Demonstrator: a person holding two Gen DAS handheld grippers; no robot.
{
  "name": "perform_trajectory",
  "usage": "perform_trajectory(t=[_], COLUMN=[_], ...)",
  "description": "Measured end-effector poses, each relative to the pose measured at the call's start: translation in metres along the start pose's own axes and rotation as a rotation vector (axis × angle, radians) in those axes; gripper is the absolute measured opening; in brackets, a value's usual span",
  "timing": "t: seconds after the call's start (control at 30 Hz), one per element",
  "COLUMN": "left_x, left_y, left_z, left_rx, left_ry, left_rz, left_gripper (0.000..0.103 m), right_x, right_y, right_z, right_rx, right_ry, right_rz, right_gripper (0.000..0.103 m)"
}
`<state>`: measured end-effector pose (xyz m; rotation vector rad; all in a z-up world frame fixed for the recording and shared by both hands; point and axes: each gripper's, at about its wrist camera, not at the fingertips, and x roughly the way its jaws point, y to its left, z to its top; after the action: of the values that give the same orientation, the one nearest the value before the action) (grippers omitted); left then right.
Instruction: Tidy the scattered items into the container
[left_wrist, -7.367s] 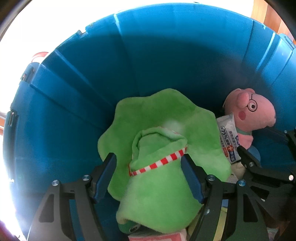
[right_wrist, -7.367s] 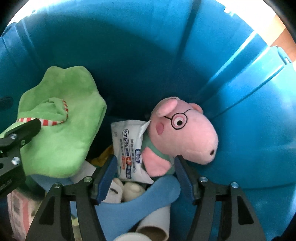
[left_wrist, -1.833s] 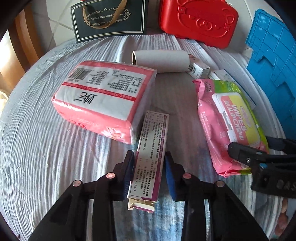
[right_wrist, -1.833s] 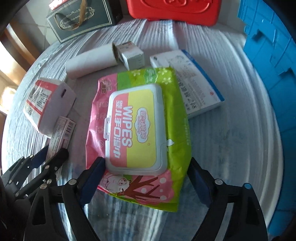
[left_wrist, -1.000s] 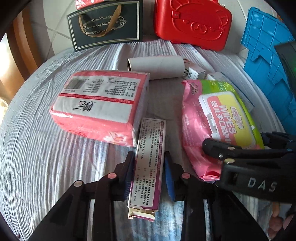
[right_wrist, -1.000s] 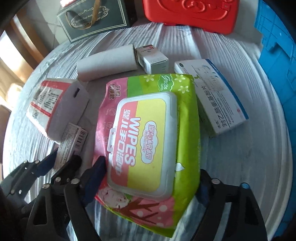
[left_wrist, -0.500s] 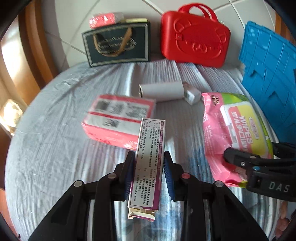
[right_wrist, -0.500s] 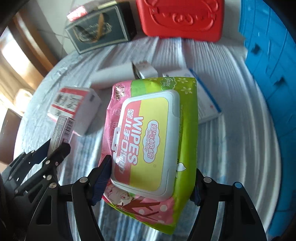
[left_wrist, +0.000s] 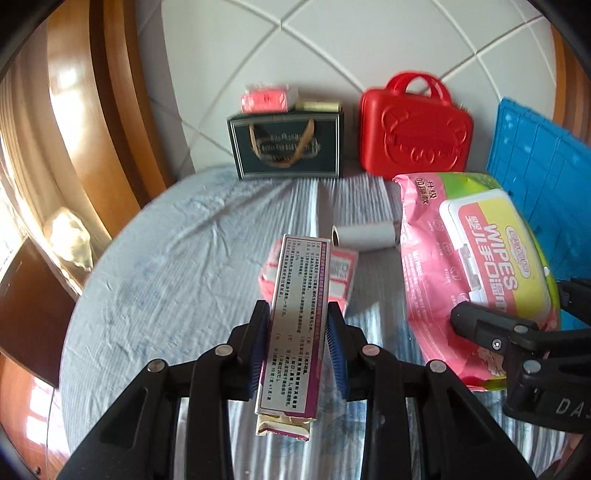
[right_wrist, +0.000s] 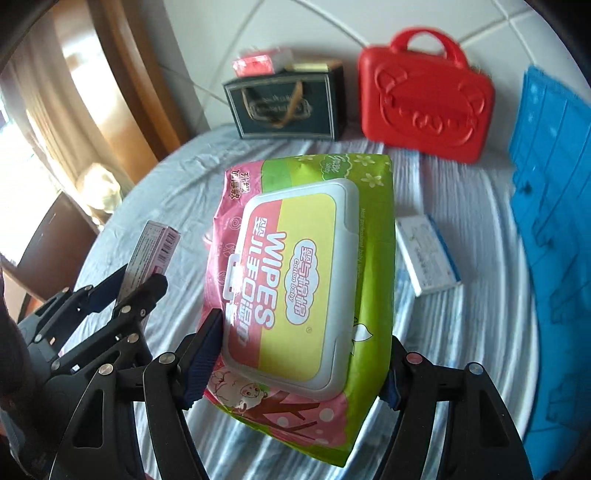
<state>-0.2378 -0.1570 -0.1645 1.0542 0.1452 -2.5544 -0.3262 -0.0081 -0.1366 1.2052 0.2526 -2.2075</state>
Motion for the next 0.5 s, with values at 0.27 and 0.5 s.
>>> perform_trajectory(t=[0.27, 0.5], left_x=[-0.059, -0.106], left_y=[0.011, -0.018], left_z=[0.016, 0.027], left_rx=[0.031, 0.078], left_ry=[-0.085, -0.152], left_rz=[-0.058, -0.126], left_gripper=[0.030, 0.030], right_x=[-0.070, -0.131], right_y=[0.034, 0.029], right_z=[0.000, -0.005], right_rx=[0.003, 0.029], right_ry=[-0.102, -0.168], right_rz=[-0.089, -0.179], right_gripper=[0.071, 0.071])
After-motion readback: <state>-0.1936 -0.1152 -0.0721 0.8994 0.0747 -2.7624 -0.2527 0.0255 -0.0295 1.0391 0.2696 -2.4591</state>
